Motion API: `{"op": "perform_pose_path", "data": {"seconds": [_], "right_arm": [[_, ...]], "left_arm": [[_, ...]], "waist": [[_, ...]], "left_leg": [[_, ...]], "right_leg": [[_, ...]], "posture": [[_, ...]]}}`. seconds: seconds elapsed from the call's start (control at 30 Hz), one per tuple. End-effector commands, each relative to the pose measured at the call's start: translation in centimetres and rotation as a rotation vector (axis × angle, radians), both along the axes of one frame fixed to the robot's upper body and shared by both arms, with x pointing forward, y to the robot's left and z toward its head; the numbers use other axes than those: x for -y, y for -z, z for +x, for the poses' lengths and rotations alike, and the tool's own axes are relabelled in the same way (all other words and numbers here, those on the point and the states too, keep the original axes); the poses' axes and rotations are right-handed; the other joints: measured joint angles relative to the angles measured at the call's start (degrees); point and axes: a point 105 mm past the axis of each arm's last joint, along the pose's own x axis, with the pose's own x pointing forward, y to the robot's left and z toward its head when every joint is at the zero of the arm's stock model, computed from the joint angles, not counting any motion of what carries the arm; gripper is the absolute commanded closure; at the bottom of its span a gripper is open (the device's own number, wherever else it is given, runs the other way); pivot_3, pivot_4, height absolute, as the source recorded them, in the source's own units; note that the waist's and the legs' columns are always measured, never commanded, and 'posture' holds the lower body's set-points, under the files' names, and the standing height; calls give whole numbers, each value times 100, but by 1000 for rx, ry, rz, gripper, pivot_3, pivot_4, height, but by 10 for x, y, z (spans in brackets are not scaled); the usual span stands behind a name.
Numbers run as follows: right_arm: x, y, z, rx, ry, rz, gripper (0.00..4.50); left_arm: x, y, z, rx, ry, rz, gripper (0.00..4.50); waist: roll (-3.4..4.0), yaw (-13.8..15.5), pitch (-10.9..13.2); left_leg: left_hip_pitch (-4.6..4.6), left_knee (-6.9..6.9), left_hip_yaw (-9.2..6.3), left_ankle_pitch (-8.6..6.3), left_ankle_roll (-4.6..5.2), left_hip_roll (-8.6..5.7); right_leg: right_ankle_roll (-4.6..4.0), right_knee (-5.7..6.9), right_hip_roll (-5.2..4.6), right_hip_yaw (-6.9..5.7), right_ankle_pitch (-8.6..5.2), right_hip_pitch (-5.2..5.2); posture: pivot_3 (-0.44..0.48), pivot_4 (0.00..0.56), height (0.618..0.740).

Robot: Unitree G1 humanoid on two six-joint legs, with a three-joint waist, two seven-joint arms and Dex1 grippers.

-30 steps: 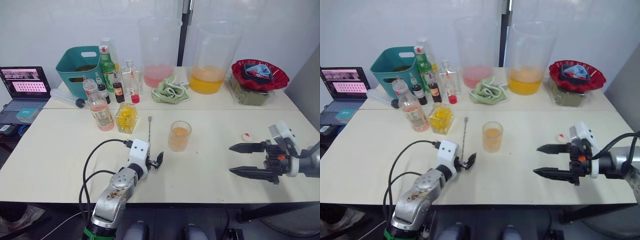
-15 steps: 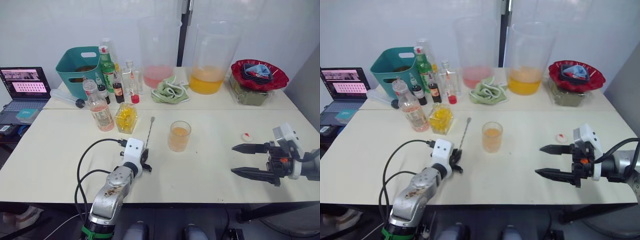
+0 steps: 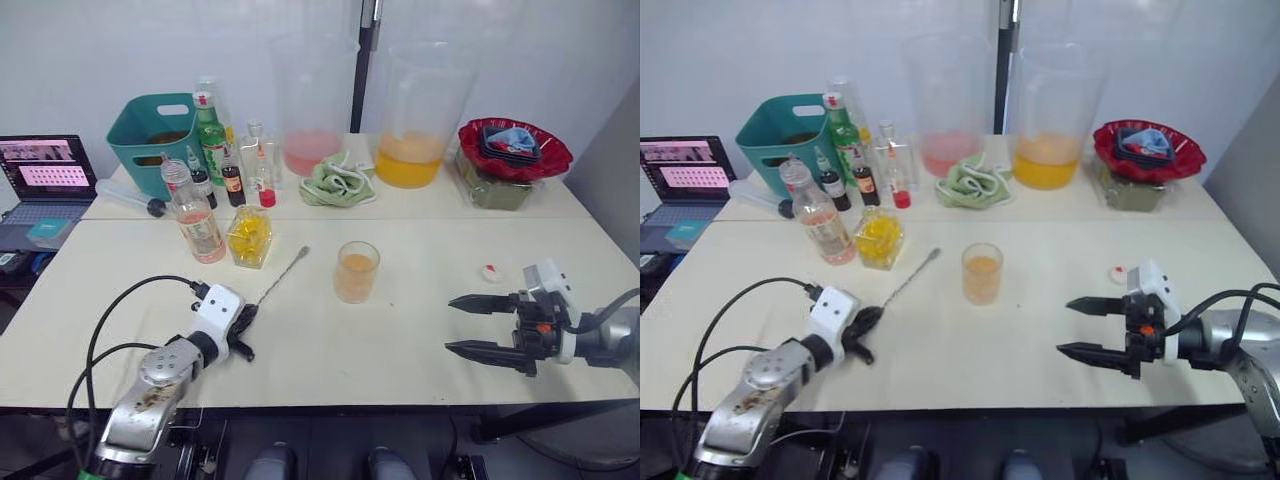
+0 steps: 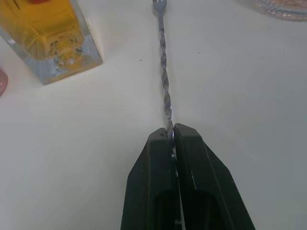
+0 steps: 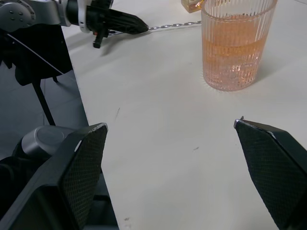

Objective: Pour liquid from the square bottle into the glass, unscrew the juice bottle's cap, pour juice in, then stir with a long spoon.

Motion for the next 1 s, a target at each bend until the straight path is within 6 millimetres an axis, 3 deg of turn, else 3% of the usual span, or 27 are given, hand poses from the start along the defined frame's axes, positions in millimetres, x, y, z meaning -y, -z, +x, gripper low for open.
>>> {"op": "perform_pose_path", "data": {"seconds": [0.03, 0.13, 0.3, 0.43, 0.83, 1.0], "right_arm": [[-7, -2, -1, 31, -15, 28, 0], [-13, 0, -2, 32, -15, 43, 0], [-20, 2, -5, 44, -4, 54, 0], [-25, 0, -7, 56, 7, 65, 0], [-34, 4, -9, 81, 44, 100, 0], [-36, 5, -10, 89, 51, 99, 0]], "left_arm": [[-1, -1, -10, -4, 127, 17, 4477], [-6, 3, -9, -43, 146, 25, 4477], [-12, 4, -6, -79, 165, 42, 2823], [-10, -7, -2, -106, 202, 49, 1507], [-8, 5, -5, -295, 300, 274, 1507], [-2, 13, -10, -376, 312, 303, 2997]], "waist": [[1, -4, 0], [1, -2, 0], [1, -12, 0], [1, -16, 0], [3, -28, -1], [6, -30, -3]], "left_leg": [[0, 0, 0, 0, 0, 1], [1, 0, -2, 0, 0, 1], [3, 0, -3, 0, 0, 1], [2, 0, -5, 0, 0, 2], [7, -2, -7, 0, 0, -1], [14, -5, -6, -1, 1, 0]], "right_leg": [[0, -1, 0, -1, 0, 0], [0, 0, -1, -2, 0, -1], [0, 3, -2, -3, 0, 0], [0, 4, 1, -5, 0, -1], [1, 7, 2, -4, 0, 1], [1, 7, 2, -3, -1, 6]], "posture": [[0, 150, 740], [0, 150, 740], [0, 150, 740], [0, 150, 740], [0, 150, 740], [0, 150, 740]]}}
